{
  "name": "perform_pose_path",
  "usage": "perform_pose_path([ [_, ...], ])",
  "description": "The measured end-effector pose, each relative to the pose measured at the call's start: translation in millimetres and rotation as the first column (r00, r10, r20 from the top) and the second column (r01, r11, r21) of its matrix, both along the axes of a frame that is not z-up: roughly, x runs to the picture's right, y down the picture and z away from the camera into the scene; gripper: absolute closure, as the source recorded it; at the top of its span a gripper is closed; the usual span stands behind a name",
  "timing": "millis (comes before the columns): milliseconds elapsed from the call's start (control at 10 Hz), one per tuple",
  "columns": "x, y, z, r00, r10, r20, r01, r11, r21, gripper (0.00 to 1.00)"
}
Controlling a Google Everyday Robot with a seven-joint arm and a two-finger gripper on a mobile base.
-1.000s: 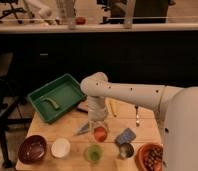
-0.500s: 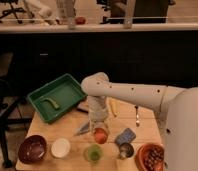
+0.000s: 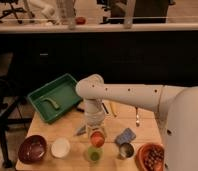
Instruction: Place apple in plastic cup
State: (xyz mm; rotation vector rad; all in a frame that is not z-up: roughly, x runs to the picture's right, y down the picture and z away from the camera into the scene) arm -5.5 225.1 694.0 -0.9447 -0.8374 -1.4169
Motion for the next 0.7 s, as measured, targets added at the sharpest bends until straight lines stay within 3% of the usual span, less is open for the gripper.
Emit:
perform_pose_path([
  [700,-9,32,-8.6,1.000,-0.020,0.009,0.020,0.9991,-0.038,1.00],
])
